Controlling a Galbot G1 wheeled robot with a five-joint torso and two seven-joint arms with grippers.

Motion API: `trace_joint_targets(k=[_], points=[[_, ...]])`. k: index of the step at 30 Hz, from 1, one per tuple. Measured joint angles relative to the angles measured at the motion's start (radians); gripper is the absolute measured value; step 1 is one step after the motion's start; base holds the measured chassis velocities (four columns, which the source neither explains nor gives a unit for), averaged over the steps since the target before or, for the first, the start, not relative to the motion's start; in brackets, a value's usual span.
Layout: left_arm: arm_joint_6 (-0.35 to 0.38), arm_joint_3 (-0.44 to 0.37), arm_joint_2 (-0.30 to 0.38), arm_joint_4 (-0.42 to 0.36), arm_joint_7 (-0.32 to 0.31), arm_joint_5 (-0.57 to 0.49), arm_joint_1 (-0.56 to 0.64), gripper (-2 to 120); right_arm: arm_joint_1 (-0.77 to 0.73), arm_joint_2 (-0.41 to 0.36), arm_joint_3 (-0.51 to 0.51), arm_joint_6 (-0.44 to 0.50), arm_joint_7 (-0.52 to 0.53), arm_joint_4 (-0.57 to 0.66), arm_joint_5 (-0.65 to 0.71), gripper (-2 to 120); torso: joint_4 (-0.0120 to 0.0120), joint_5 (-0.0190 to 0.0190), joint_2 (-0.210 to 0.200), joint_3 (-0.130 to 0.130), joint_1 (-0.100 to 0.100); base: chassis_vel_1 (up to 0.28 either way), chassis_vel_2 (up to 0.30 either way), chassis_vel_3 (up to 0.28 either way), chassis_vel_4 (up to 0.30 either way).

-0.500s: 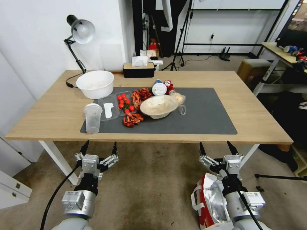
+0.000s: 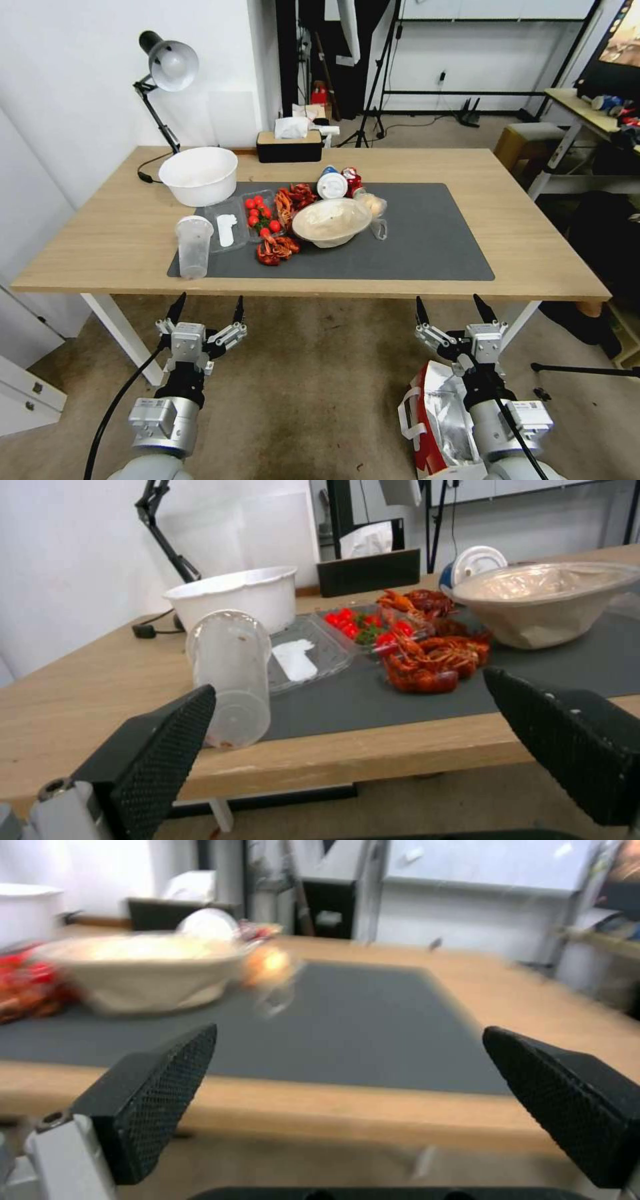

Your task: Pick up the food delivery bag from the floor and place it on the table.

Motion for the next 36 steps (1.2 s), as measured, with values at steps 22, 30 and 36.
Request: trace_joint_targets(k=[22,30,36], points=[[-0.045,-0.065,0.266,0.142,-0.036,-0.303,-0.149,100,0.031,-0.055,0.042,0.038,-0.093,0.002,0.113,100,0.0002,-0.0009,0.0,0.0,0.0,0.0,0.0,0.0,0.0],[-0.052,-0.055,0.262,0.134,-0.038,-0.291,-0.141,100,0.025,-0.051,0.046,0.053,-0.093,-0.001,0.11,100,0.0001,-0.0009,-0.005,-0.003,-0.002,0.0,0.0,0.0,0.0],[-0.063,-0.044,0.26,0.129,-0.054,-0.289,-0.13,100,0.019,-0.044,0.043,0.051,-0.087,0.015,0.12,100,0.0001,-0.0011,-0.035,-0.019,-0.016,0.0,0.0,0.0,0.0]])
